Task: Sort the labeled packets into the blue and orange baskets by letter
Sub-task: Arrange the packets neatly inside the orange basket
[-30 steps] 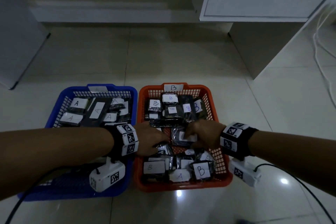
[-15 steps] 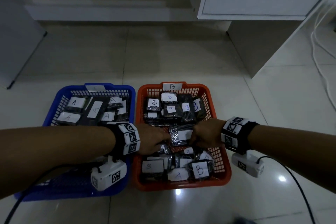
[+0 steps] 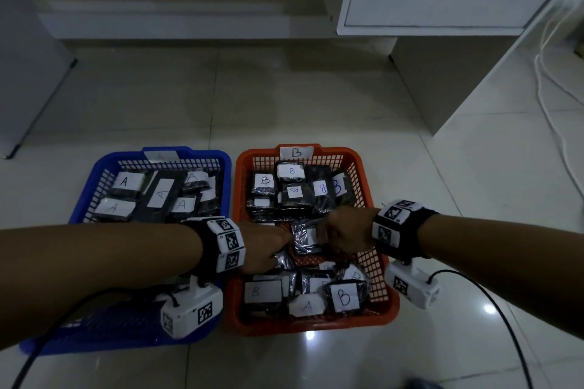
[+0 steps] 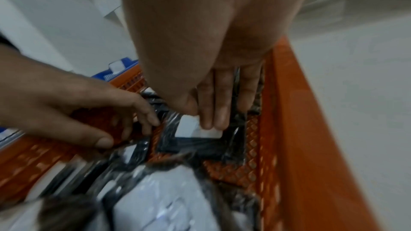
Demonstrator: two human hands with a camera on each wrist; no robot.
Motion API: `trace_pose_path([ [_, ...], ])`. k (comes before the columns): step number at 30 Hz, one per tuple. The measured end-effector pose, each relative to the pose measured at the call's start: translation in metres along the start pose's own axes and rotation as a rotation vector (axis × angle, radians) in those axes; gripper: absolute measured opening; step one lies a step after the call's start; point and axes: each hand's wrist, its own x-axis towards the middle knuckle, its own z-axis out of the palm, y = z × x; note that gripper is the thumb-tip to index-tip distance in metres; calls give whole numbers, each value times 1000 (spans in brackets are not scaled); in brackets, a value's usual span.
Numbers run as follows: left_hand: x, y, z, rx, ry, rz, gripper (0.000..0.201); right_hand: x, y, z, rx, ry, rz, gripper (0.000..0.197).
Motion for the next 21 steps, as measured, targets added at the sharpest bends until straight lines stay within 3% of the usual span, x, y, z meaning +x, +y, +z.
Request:
trace_pose_path([
  [2,2,-1,1,-37,24,-18,44,-2,5,-4,-17,133,-7,33],
  [6,6,-4,2,-91,60,30,62,-1,10,4,-191,57,27,29],
  [11,7,3,-2,-79,15,70,36,-4,4,1,-196,12,33,31],
  [21,11,6,-2,-72,-40,44,40,-2,10,9,-261,84,41,31],
])
